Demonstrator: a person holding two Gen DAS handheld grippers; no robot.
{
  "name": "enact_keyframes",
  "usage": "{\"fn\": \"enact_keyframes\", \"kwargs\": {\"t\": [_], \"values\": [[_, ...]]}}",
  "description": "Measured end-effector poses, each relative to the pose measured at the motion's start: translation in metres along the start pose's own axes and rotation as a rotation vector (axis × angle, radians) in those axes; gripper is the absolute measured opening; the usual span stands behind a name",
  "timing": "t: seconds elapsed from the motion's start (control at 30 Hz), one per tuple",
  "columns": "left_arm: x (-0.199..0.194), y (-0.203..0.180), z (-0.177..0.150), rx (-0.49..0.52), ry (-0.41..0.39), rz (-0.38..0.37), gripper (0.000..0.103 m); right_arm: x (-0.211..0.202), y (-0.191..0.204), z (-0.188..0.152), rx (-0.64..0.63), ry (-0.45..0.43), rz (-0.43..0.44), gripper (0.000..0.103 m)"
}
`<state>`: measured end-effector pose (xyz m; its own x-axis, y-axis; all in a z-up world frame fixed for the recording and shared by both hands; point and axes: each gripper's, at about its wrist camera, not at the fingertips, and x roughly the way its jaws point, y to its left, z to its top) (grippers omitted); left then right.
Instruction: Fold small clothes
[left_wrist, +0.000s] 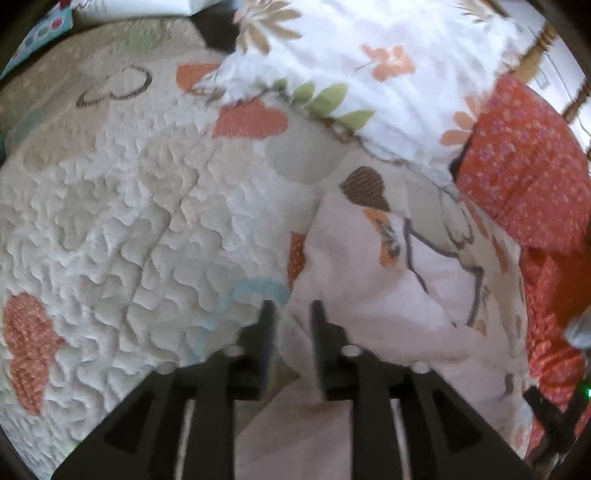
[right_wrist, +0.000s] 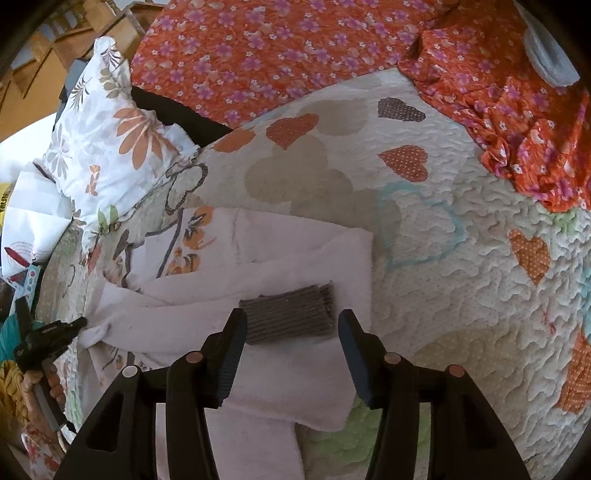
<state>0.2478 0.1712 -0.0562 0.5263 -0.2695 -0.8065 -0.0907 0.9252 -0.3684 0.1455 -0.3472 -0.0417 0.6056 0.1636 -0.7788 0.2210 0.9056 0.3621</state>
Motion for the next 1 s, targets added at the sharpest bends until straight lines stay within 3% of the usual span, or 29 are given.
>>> {"fn": "enact_keyframes", "kwargs": {"t": [0.07,0.23,0.27,0.33,0.37,0.43,0.5,0.63,0.73,0.87,1.0], "values": [[-0.008,0.003,-0.005,-0.006,-0.008,-0.036,0.053,0.001,0.001,0.0,0.005,0.006,0.012,0.057],[0.006,-0.007,-0.016,0.026,0.056,-0.088,0.064,0.004,0.011,-0.003,-0.009,0.017,0.023,0.057],[0.013,-0.015,-0.021,0.053,0.084,-0.072,0.063,0.004,0.014,-0.004,-0.02,0.015,0.02,0.057],[0.023,-0.03,-0.031,0.127,0.146,-0.024,0.009,0.003,0.021,-0.007,-0.046,0.009,0.009,0.057],[0.025,-0.039,-0.038,0.185,0.17,0.029,0.01,0.002,0.024,-0.008,-0.065,0.004,0.0,0.057],[0.015,-0.046,-0.043,0.246,0.132,0.075,0.01,-0.001,0.028,-0.009,-0.092,-0.009,-0.017,0.057],[0.005,-0.036,-0.039,0.219,0.115,0.089,0.009,-0.004,0.027,-0.009,-0.108,-0.02,-0.03,0.057],[0.002,0.006,-0.029,0.148,0.115,0.19,0.009,-0.006,0.019,-0.008,-0.1,-0.02,-0.04,0.057],[0.003,0.015,-0.03,0.141,0.119,0.182,0.01,-0.006,0.009,-0.007,-0.072,-0.01,-0.037,0.057],[0.001,0.011,-0.036,0.18,0.109,0.258,0.03,-0.008,-0.001,-0.006,-0.034,-0.009,-0.021,0.057],[-0.02,0.023,-0.035,0.102,0.076,0.188,0.031,-0.003,0.005,-0.004,-0.001,-0.007,0.057,0.062]]}}
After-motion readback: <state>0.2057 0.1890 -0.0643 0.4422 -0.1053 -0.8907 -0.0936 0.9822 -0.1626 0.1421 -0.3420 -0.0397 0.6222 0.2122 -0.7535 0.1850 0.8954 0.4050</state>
